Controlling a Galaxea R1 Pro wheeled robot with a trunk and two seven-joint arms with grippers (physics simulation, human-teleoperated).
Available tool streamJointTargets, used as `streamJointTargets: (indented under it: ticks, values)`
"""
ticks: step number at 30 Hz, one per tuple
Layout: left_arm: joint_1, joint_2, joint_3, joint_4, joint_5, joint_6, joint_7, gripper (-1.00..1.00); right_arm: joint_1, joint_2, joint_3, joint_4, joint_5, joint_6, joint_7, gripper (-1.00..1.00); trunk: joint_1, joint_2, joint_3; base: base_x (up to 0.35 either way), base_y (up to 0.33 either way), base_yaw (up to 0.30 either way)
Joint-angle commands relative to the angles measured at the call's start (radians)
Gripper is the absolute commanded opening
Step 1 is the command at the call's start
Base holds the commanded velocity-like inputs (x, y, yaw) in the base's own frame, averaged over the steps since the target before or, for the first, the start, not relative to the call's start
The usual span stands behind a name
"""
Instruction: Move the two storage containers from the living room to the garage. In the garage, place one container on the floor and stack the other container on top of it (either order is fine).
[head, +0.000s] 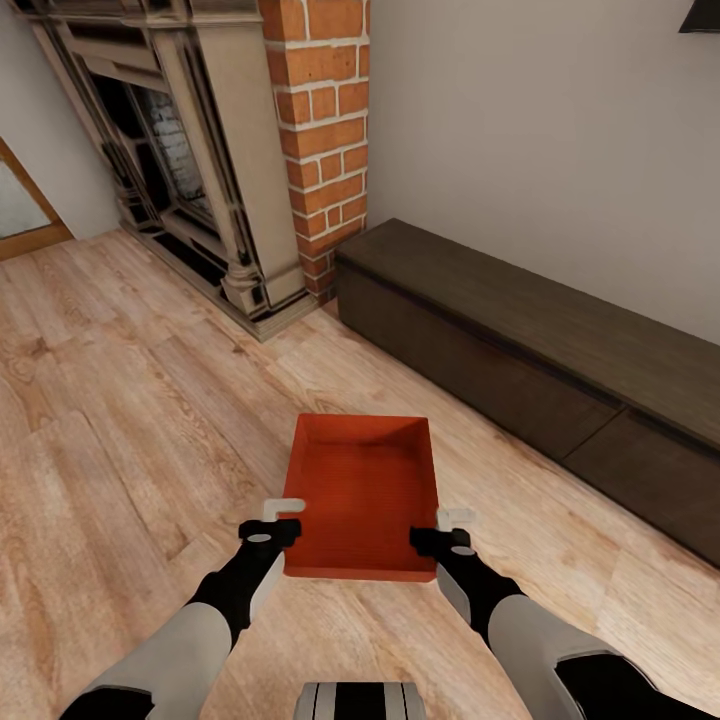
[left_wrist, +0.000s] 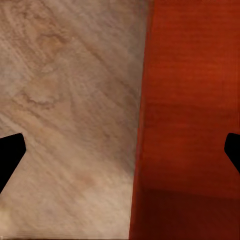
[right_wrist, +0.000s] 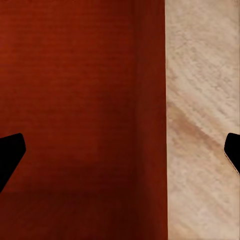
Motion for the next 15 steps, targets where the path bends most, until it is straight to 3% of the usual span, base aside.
streamJointTargets:
  ticks: [1, 10, 15]
  values:
    - [0.000, 0.002, -0.005, -0.001, -0.001, 0.007, 0.007, 1.00, 0.000, 0.000, 0.008, -0.001, -0.007, -0.001, -0.005, 1.00, 0.000, 0.000, -0.001, 0.000, 0.000, 0.000]
    - [0.000, 0.009, -0.006, -0.003, 0.001, 0.008, 0.009, 1.00, 0.000, -0.002, 0.010, -0.003, -0.007, -0.002, -0.005, 1.00, 0.000, 0.000, -0.001, 0.011, 0.000, 0.000]
    - [0.000, 0.008, -0.006, -0.003, 0.001, 0.009, 0.000, 1.00, 0.000, -0.004, 0.008, -0.003, -0.007, -0.005, -0.005, 1.00, 0.000, 0.000, -0.001, 0.205, 0.000, 0.000]
